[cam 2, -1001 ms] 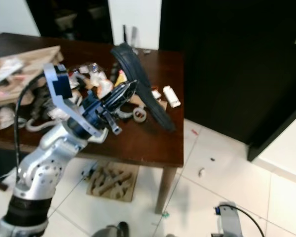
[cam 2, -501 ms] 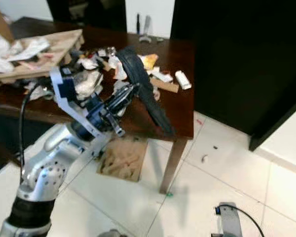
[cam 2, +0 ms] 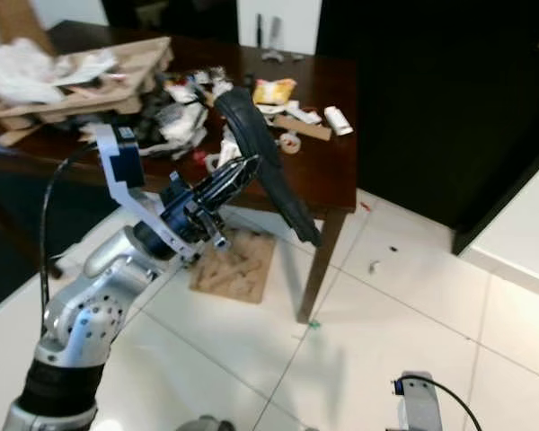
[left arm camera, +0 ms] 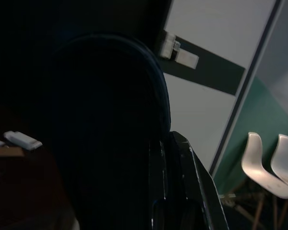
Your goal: Picking trash to rubbish bin
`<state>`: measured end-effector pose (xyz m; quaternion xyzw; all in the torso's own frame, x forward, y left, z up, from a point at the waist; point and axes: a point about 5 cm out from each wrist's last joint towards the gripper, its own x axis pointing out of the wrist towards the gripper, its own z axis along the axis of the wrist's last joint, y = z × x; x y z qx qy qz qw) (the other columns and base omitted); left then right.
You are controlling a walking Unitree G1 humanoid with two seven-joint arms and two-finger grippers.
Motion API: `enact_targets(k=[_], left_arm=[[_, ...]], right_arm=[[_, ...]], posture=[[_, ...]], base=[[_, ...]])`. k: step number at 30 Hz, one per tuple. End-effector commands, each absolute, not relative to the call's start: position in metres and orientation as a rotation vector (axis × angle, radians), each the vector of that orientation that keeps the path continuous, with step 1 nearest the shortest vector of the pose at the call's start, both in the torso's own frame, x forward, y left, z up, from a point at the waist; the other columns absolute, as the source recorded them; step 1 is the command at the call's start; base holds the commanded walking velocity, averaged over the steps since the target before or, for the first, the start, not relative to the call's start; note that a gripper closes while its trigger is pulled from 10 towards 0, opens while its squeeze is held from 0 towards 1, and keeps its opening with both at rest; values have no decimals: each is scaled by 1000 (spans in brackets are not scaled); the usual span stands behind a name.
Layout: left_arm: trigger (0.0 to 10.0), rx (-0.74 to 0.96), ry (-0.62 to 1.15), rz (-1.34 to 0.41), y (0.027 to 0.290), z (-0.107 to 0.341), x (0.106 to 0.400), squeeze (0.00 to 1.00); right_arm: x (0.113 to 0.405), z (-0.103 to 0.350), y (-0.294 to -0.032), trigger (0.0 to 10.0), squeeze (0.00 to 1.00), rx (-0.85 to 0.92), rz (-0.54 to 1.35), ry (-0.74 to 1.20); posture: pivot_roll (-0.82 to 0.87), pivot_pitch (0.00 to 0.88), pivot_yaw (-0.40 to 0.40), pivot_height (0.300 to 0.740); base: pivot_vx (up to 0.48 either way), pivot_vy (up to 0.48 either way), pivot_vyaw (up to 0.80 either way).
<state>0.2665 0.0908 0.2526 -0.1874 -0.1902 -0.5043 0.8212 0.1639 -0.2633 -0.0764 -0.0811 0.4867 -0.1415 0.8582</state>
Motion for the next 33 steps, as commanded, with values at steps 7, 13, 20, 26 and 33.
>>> enact_targets(k=[7,13,20,26,33], left_arm=[[10000,-400,-416,-1114,86,255,264,0],[10000,-402,-412,-1120,85,254,264,0],[10000,-400,-412,-1127,84,255,265,0],[10000,-438,-403,-1117,85,254,268,0],[10000,-431,-402,-1128,84,253,269,0]], right_arm=[[150,-82,-264,10000,0,-153,-314,1061],[150,-82,-263,10000,0,-151,-313,1062],[147,-83,-264,10000,0,-148,-317,1066],[148,-83,-264,10000,0,-151,-303,1063],[159,-78,-264,10000,0,-144,-302,1016]], posture=[[83,126,-33,740],[81,125,-32,740],[72,124,-28,740],[70,124,-27,740],[64,121,-27,740]], base=[[-299,0,0],[-301,0,0],[-300,0,0],[-90,0,0],[0,0,0]])
